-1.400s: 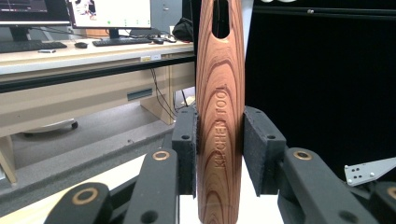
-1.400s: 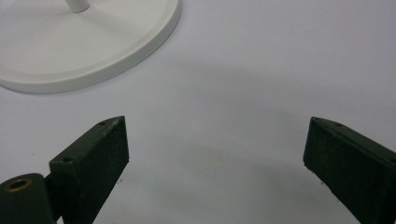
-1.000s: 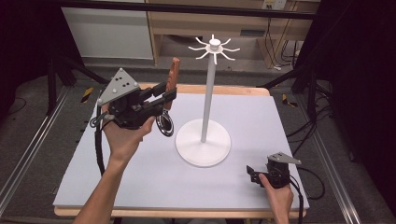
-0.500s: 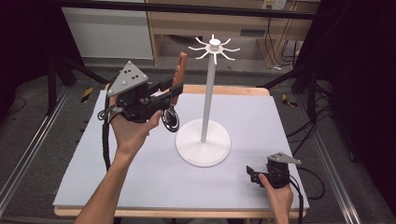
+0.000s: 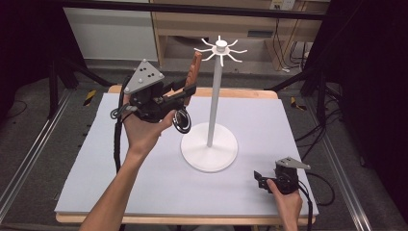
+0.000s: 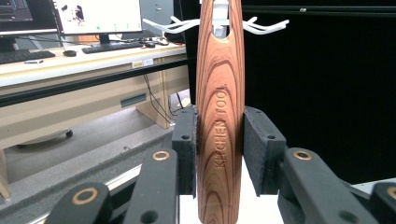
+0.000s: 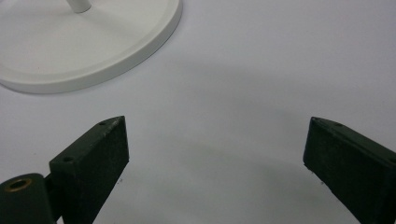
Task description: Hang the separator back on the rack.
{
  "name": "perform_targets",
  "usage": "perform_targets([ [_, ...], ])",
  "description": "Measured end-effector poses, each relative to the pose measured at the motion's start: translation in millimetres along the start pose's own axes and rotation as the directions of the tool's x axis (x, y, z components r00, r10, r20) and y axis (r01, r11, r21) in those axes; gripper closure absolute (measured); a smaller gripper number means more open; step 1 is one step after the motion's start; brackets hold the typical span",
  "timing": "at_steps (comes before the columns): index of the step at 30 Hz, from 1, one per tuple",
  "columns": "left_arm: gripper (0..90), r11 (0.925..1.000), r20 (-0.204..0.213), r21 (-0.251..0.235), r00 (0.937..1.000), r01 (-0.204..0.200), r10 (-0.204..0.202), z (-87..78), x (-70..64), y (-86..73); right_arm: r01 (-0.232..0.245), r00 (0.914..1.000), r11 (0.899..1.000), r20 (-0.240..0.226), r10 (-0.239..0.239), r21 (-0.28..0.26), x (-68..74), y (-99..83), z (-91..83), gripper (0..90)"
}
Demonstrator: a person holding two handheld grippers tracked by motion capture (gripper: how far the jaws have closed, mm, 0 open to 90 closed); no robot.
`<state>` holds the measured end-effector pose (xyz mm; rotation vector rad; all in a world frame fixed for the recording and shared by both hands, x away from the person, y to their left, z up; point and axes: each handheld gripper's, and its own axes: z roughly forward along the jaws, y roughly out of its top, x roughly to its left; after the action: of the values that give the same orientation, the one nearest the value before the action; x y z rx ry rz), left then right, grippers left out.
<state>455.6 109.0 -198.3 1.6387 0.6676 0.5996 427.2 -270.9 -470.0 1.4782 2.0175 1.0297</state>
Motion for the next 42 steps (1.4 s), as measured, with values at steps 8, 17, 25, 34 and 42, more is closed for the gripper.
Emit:
perform_targets([
  [8,67.4,1.0,-0.005,0.007,1.0,0.005,-0.005,4.4,1.3,-1.1,0.01,1.0,1.0,0.001,-0.01,-0.002,-0.1,-0.2,1.1,7.4],
  [17,67.3,0.9999,0.0,0.011,1.0,0.003,-0.003,8.9,0.2,-1.3,0.006,1.0,1.0,-0.004,-0.006,0.0,-0.1,-0.1,0.7,7.4],
  [25,67.3,0.9998,-0.002,0.02,1.0,0.004,-0.003,14.7,-0.3,-2.6,0.009,1.0,1.0,-0.001,-0.009,0.0,-0.2,-0.2,0.9,7.4],
  [34,67.3,0.9993,-0.003,0.036,1.0,0.002,-0.002,23.3,-1.5,-6.5,0.008,1.0,1.0,-0.002,-0.008,-0.001,-0.4,-0.2,0.8,7.4],
  [42,67.3,0.9994,-0.01,0.035,1.0,0.0,0.001,27.1,-2.2,-8.6,0.005,1.0,1.0,-0.004,-0.005,-0.001,-0.3,-0.2,0.8,7.4],
])
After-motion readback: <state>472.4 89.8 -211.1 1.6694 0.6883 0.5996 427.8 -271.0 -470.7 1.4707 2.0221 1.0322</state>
